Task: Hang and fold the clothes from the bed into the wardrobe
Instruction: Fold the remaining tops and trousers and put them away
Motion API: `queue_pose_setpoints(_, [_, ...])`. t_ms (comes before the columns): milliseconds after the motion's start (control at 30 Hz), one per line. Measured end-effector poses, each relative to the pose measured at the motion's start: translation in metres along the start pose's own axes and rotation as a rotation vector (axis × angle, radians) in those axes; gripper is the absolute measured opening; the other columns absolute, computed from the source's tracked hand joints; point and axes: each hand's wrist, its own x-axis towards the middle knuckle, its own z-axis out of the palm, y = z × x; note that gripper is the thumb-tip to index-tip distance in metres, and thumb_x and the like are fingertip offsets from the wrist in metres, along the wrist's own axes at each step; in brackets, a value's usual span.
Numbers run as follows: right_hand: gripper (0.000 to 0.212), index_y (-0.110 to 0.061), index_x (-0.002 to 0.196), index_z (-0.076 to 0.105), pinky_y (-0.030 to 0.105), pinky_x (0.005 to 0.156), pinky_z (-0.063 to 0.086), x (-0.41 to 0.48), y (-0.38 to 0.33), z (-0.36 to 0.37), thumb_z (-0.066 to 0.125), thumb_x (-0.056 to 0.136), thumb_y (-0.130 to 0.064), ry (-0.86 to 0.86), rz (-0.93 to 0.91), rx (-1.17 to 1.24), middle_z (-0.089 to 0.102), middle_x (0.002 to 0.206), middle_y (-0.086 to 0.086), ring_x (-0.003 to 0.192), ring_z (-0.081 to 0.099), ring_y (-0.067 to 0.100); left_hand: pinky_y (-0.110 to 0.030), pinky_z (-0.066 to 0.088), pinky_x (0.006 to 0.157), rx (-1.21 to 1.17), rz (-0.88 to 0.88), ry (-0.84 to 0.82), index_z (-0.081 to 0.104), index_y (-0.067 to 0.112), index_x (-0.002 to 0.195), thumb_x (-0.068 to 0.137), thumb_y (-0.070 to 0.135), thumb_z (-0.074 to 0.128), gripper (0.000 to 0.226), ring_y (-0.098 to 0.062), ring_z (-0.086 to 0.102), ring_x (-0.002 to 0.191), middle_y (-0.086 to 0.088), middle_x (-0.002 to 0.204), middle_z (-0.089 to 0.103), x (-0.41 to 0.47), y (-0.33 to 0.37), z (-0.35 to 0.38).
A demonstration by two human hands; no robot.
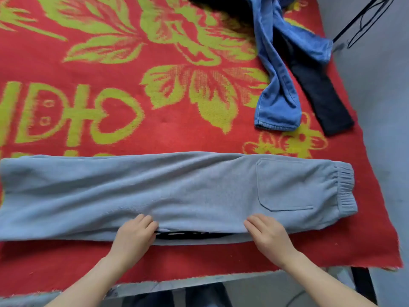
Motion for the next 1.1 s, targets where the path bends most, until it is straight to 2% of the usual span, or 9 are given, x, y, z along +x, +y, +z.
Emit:
queue_pose_setpoints(167, [0.018, -0.008, 0.071, 0.067, 0.027, 0.053, 0.040, -0.035, -0.016, 0.006, 0.053, 0.077, 0.000, 0.002, 0.002, 0.060, 0.061, 0.073, 0.004, 0.064, 0.053, 0.021, -0.035, 0.022, 0.056, 0.058, 0.106, -0.024, 0.032, 0.020, 0.075, 0.068, 0.012, 0.041, 0.014, -0.023, 0.032, 0.064, -0.003, 0.059, 0.043, -0.025, -0.006, -0.011])
queue_pose_setpoints(300, [0.007, -0.018, 0.069, 0.064, 0.028, 0.062, 0.030, -0.035, -0.025, 0.024, 0.065, 0.066, -0.024, -0.236, 0.015, 0.016, 0.058, 0.071, -0.002, 0.071, 0.046, 0.018, -0.038, 0.045, 0.053, 0.040, -0.167, -0.001, 0.052, 0.016, 0.094, 0.067, 0.028, 0.041, 0.032, -0.028, 0.042, 0.078, -0.011, 0.086, 0.054, -0.013, 0.021, 0.009])
queue_pose_setpoints(400, [0.016, -0.020, 0.072, 0.064, 0.029, 0.067, 0.039, -0.019, -0.023, 0.010, 0.052, 0.076, -0.029, -0.222, 0.175, 0.072, 0.062, 0.078, -0.001, 0.078, 0.055, 0.018, -0.046, 0.045, 0.060, 0.019, -0.410, -0.061, 0.068, 0.008, 0.094, 0.066, 0.027, 0.037, 0.046, -0.033, 0.044, 0.085, -0.021, 0.093, 0.060, 0.000, 0.043, 0.015])
queue_pose_setpoints(500, [0.025, -0.020, 0.072, 0.066, 0.027, 0.062, 0.047, -0.018, 0.008, -0.008, 0.043, 0.076, -0.028, -0.187, 0.332, 0.069, 0.063, 0.081, 0.000, 0.077, 0.062, 0.019, -0.050, 0.040, 0.068, 0.053, -0.451, -0.085, 0.065, 0.009, 0.095, 0.067, 0.025, 0.036, 0.043, -0.037, 0.048, 0.093, -0.025, 0.101, 0.059, 0.000, 0.051, 0.017])
queue_pose_setpoints(633, [0.033, -0.011, 0.080, 0.071, 0.038, 0.062, 0.052, -0.033, 0.076, -0.025, 0.042, 0.076, -0.025, -0.231, 0.725, 0.009, 0.066, 0.089, 0.013, 0.084, 0.066, 0.031, -0.043, 0.041, 0.057, 0.117, -0.278, -0.154, 0.060, 0.007, 0.072, 0.073, 0.020, 0.039, 0.025, -0.036, 0.057, 0.073, -0.018, 0.081, 0.059, -0.003, 0.042, 0.011])
queue_pose_setpoints(700, [0.031, -0.007, 0.109, 0.066, 0.045, 0.084, 0.046, -0.038, 0.102, -0.036, 0.049, 0.087, -0.020, -0.240, 1.043, 0.041, 0.059, 0.116, 0.019, 0.110, 0.054, 0.036, -0.036, 0.039, 0.046, 0.091, -0.183, -0.168, 0.052, 0.009, 0.063, 0.071, 0.019, 0.039, 0.019, -0.032, 0.053, 0.058, -0.011, 0.063, 0.051, 0.000, 0.038, 0.000])
queue_pose_setpoints(800, [0.053, -0.011, 0.139, 0.039, 0.047, 0.103, 0.030, -0.049, 0.132, -0.046, 0.054, 0.092, -0.028, -0.243, 1.436, 0.210, 0.033, 0.144, 0.019, 0.131, 0.029, 0.036, -0.036, 0.028, 0.051, 0.082, 0.019, -0.150, 0.036, 0.019, 0.069, 0.063, 0.021, 0.038, 0.007, -0.024, 0.041, 0.061, -0.006, 0.056, 0.045, -0.012, 0.030, -0.010])
queue_pose_setpoints(967, [0.092, -0.011, 0.150, 0.009, 0.045, 0.110, 0.026, -0.068, 0.160, -0.036, 0.068, 0.083, -0.035, 0.001, 1.799, 0.533, 0.018, 0.149, 0.026, 0.135, 0.026, 0.041, -0.030, 0.040, 0.036, 0.050, -0.127, -0.369, 0.035, 0.019, 0.079, 0.052, 0.022, 0.029, 0.027, -0.028, 0.054, 0.046, -0.006, 0.060, 0.046, -0.014, 0.048, 0.002])
queue_pose_setpoints(1100, [0.105, -0.014, 0.150, 0.004, 0.051, 0.107, 0.034, -0.077, 0.166, -0.019, 0.077, 0.075, -0.026, 0.423, 2.060, 0.896, 0.026, 0.150, 0.016, 0.133, 0.035, 0.034, -0.038, 0.037, 0.056, -0.004, -0.018, -0.242, 0.039, 0.016, 0.083, 0.056, 0.025, 0.036, 0.028, -0.029, 0.044, 0.072, -0.008, 0.082, 0.043, 0.030, 0.105, 0.002])
